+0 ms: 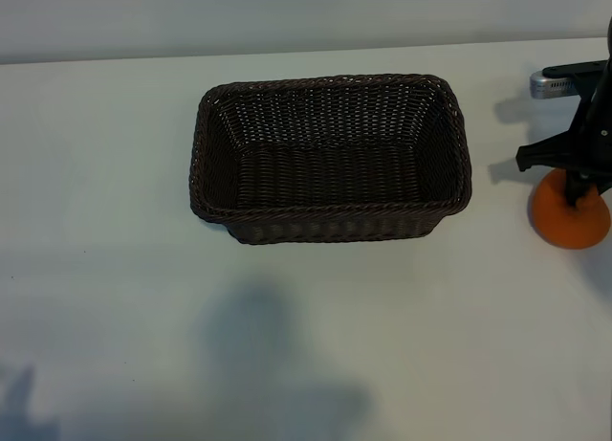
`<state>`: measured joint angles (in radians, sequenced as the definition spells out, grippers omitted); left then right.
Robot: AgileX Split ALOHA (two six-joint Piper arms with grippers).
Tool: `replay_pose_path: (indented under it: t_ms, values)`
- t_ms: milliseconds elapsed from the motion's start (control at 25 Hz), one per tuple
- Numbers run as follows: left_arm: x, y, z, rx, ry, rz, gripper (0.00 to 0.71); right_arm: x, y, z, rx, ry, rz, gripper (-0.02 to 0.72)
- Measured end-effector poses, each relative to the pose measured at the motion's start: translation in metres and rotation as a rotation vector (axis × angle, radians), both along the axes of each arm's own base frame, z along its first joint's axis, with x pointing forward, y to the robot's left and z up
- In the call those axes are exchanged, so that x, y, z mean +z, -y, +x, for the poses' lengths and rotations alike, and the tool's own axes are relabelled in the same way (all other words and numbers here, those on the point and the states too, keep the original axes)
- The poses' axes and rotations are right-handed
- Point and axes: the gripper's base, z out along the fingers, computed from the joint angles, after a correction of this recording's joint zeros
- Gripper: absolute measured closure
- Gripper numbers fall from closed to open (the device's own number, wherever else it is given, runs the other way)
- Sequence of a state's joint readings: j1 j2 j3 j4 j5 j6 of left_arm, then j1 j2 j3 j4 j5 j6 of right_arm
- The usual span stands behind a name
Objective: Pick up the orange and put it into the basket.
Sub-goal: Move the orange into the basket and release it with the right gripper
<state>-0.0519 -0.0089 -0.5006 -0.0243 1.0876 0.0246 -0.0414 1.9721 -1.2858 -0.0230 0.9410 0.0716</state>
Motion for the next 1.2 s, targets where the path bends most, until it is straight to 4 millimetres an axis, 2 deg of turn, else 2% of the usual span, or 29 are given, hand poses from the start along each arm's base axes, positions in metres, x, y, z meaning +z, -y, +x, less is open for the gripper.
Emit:
replay_pose_path:
  t_ms: [200, 360, 520, 640, 720, 1000, 1120, 1200]
  values:
    - [0.0, 0.0, 0.0, 0.0, 0.0, 0.0, 0.12, 0.039, -0.001, -0.007, 0.001, 0.088, 0.001, 0.625]
    - [0.0, 0.0, 0.0, 0.0, 0.0, 0.0, 0.12, 0.086, -0.001, -0.018, 0.002, 0.191, -0.006, 0.631]
    - [0.0, 0.0, 0.0, 0.0, 0.0, 0.0, 0.12, 0.133, -0.001, -0.02, 0.003, 0.273, -0.009, 0.631]
    - [0.0, 0.0, 0.0, 0.0, 0.0, 0.0, 0.12, 0.157, -0.001, -0.018, 0.007, 0.31, -0.011, 0.631]
    - [0.0, 0.0, 0.0, 0.001, 0.0, -0.002, 0.12, 0.163, -0.001, -0.017, 0.006, 0.315, -0.01, 0.631]
    - [0.0, 0.0, 0.0, 0.002, 0.001, -0.003, 0.12, 0.164, -0.002, -0.018, 0.003, 0.3, 0.006, 0.631]
    - [0.0, 0.0, 0.0, 0.002, 0.001, -0.003, 0.12, 0.164, -0.01, -0.018, 0.023, 0.303, 0.039, 0.631]
    - [0.0, 0.0, 0.0, 0.002, 0.001, -0.003, 0.12, 0.166, -0.023, -0.017, 0.057, 0.31, 0.053, 0.631]
